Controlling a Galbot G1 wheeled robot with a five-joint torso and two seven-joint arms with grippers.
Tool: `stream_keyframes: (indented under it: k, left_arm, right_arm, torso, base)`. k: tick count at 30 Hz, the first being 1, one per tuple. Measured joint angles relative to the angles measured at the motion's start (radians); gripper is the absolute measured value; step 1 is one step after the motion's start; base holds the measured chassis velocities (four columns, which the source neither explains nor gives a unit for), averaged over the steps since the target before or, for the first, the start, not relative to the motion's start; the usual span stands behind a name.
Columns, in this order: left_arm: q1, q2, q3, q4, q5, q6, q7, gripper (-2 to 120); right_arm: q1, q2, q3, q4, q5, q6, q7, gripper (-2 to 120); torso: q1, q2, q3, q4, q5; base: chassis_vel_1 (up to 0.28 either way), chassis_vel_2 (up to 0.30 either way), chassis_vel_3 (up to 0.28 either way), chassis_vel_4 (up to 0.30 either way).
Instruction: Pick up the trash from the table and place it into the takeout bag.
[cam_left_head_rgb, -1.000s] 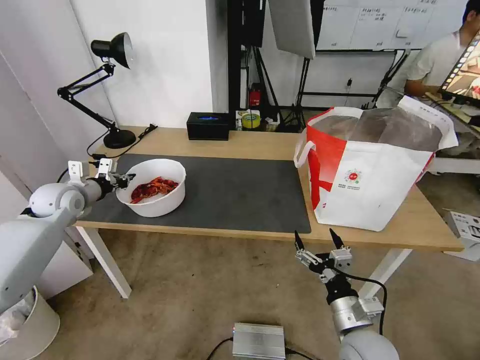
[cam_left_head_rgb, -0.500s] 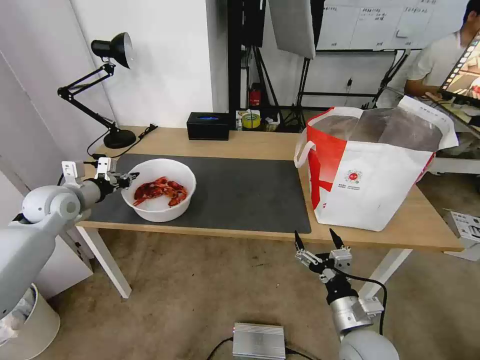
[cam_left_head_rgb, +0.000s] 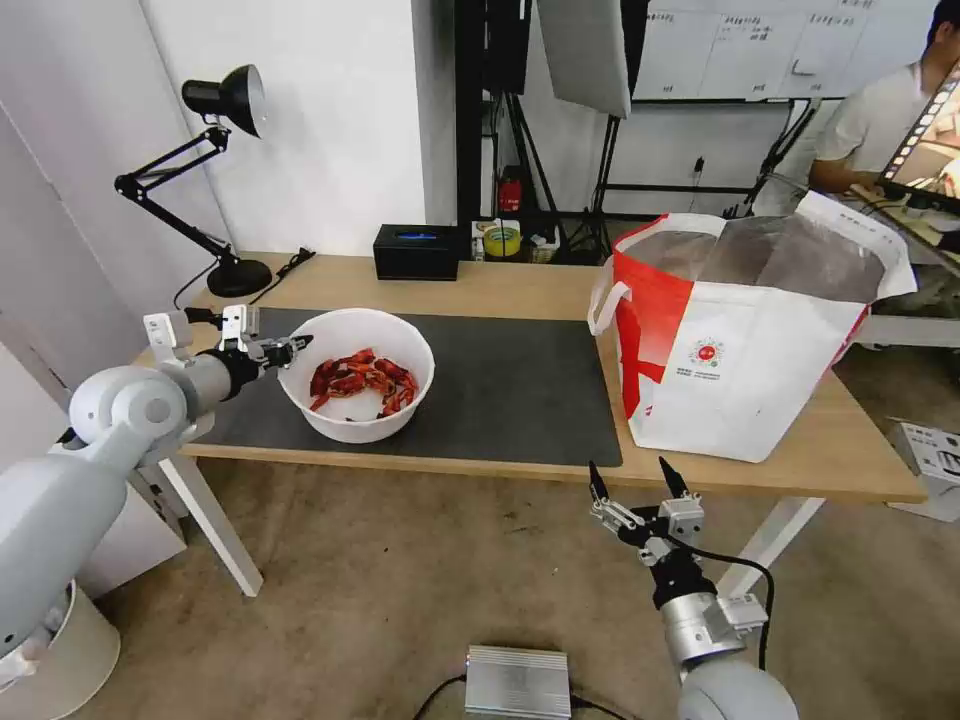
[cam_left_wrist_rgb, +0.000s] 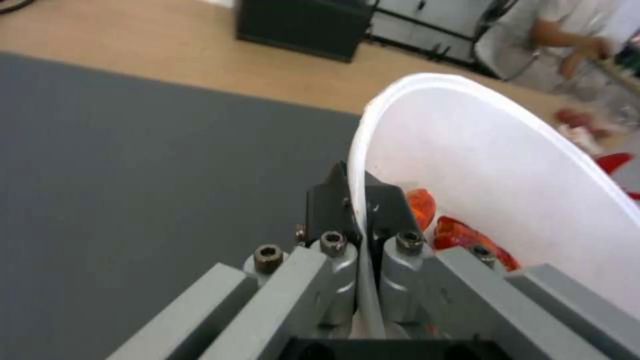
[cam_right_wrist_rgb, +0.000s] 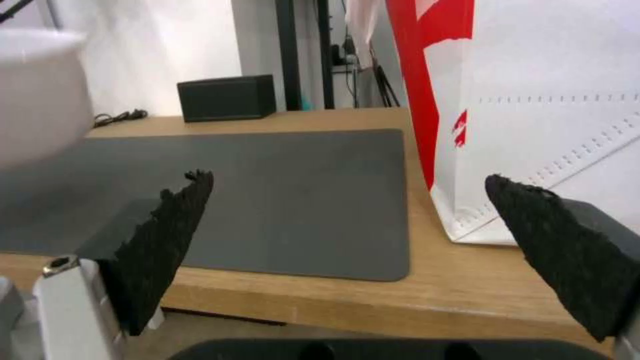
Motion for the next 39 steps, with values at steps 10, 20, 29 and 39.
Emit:
stream_keyframes:
  k: [10, 20, 29, 39]
  left_arm:
    - [-0.069, 0.003, 0.047, -0.127, -0.124, 0.001, -0.083, 0]
    - [-0.328, -0.066, 0.252, -0.210, -0.271, -0.002, -0.182, 0]
    - [-0.565, -0.229, 0.463, -0.100, -0.296, -0.005, -0.204, 0]
    - [-0.762, -0.462, 0.571, 0.054, -0.295, -0.008, -0.215, 0]
  right_arm:
    - [0.000, 0.000, 0.000, 0.000, 0.000, 0.000, 0.000, 100]
    - [0.000, 0.000, 0.000, 0.000, 0.000, 0.000, 0.000, 100]
    - [0.000, 0.000, 0.000, 0.000, 0.000, 0.000, 0.000, 100]
    - [0.000, 0.000, 0.000, 0.000, 0.000, 0.000, 0.000, 100]
  torso:
    - [0.000, 0.000, 0.000, 0.0000, 0.0001]
    - [0.000, 0.000, 0.000, 0.0001, 0.0000]
    - [0.000, 0.000, 0.000, -0.0001, 0.0000]
    - [0.000, 0.000, 0.000, -0.0002, 0.0003]
  base:
    - [0.000, 0.000, 0.000, 0.000]
    - [0.000, 0.000, 0.000, 0.000]
    - [0.000, 0.000, 0.000, 0.000]
    - [0.000, 0.000, 0.000, 0.000]
